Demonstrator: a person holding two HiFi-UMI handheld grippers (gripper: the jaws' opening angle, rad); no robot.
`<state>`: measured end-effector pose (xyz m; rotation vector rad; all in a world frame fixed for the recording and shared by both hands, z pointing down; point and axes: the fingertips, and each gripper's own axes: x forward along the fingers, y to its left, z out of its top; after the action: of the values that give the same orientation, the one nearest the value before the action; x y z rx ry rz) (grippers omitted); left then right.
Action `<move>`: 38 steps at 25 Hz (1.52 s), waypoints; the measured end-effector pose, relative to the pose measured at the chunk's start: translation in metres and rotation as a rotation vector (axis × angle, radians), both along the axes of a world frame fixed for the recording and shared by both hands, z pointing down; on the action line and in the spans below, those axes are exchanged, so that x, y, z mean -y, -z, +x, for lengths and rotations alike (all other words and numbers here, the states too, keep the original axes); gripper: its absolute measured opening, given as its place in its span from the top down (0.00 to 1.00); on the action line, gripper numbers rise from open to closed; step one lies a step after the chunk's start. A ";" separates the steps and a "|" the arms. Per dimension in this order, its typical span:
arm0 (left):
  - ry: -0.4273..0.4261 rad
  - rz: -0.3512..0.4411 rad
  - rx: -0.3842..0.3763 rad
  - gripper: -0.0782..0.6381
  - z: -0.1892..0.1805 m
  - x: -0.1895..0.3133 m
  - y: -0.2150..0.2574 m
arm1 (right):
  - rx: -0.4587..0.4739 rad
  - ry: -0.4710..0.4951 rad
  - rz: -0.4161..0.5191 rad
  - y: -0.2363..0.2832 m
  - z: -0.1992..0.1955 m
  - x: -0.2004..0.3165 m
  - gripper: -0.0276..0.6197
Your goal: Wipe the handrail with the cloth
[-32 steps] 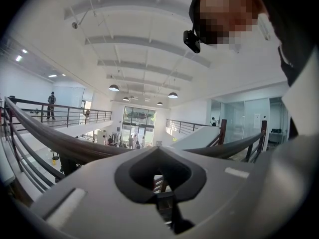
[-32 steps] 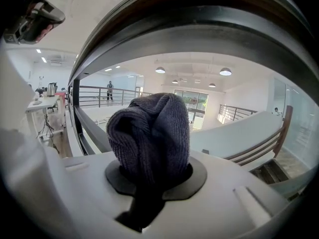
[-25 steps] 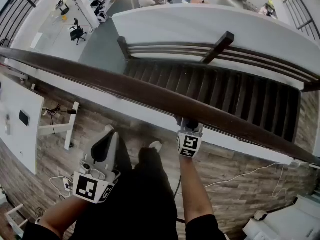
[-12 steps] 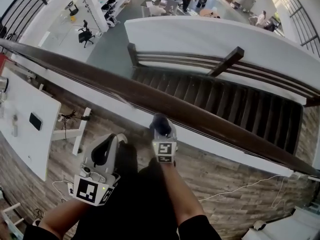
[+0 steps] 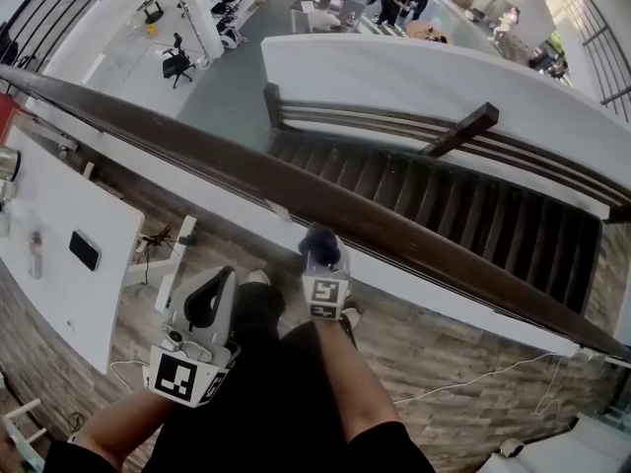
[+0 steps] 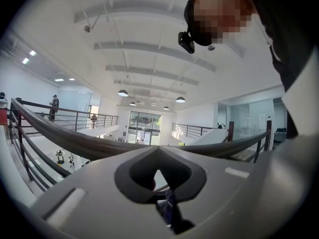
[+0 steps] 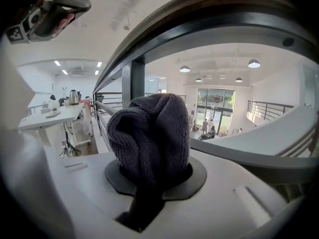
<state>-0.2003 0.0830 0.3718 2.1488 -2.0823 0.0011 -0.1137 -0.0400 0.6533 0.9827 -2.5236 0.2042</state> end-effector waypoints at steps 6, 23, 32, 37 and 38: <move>0.017 0.026 0.022 0.89 -0.017 0.006 -0.033 | -0.018 -0.008 -0.009 -0.035 -0.022 0.007 0.85; -0.042 0.026 0.000 0.89 -0.014 0.030 -0.083 | -0.062 -0.112 0.076 -0.096 -0.049 0.042 0.85; -0.036 -0.007 -0.004 0.89 -0.005 0.040 -0.089 | -0.067 -0.189 0.049 -0.099 -0.023 0.048 0.85; -0.056 -0.024 -0.017 0.89 0.010 0.038 -0.093 | -0.077 -0.201 0.055 -0.097 -0.003 0.052 0.85; -0.063 -0.025 -0.019 0.89 0.012 0.038 -0.093 | -0.076 -0.204 0.055 -0.097 0.001 0.053 0.85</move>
<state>-0.1881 0.0448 0.4649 2.1897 -1.9932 0.0129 -0.1131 -0.0927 0.7503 1.2469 -2.3705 0.1549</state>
